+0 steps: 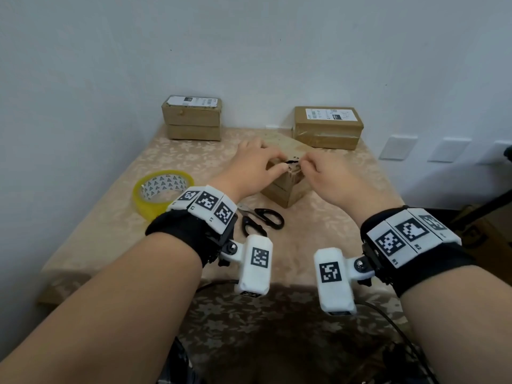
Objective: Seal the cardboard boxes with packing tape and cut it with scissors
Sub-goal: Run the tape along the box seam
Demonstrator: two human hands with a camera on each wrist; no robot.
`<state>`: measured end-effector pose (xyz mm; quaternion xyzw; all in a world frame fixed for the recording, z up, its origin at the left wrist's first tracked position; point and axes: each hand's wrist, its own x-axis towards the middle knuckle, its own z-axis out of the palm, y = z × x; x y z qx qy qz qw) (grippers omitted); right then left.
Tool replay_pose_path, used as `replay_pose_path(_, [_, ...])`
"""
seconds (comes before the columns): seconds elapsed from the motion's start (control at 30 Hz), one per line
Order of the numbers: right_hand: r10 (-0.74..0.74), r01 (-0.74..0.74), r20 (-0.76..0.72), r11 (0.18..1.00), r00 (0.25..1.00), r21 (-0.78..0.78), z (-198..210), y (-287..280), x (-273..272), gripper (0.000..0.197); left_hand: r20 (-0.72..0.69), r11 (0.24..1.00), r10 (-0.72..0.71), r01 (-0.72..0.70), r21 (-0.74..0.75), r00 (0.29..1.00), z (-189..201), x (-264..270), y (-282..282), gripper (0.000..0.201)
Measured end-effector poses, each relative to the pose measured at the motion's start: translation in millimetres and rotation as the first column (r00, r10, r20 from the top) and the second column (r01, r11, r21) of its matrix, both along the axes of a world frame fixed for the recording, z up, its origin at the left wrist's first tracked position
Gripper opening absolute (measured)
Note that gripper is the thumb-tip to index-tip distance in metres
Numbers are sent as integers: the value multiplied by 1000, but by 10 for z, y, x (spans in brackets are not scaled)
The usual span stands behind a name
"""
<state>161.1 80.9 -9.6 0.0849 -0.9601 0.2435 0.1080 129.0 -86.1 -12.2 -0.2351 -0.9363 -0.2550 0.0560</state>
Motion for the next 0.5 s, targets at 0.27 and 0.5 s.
replay_pose_path(0.27, [-183,96,149,882,972,462,139,-238,-82,36,20,992,-38,35,118,999,-66,-69,23,19])
replay_pose_path(0.5, [-141,141,49,990,989,4,30,-56,-107,24,59,995,8,-13,97,998,-55,-47,17,20])
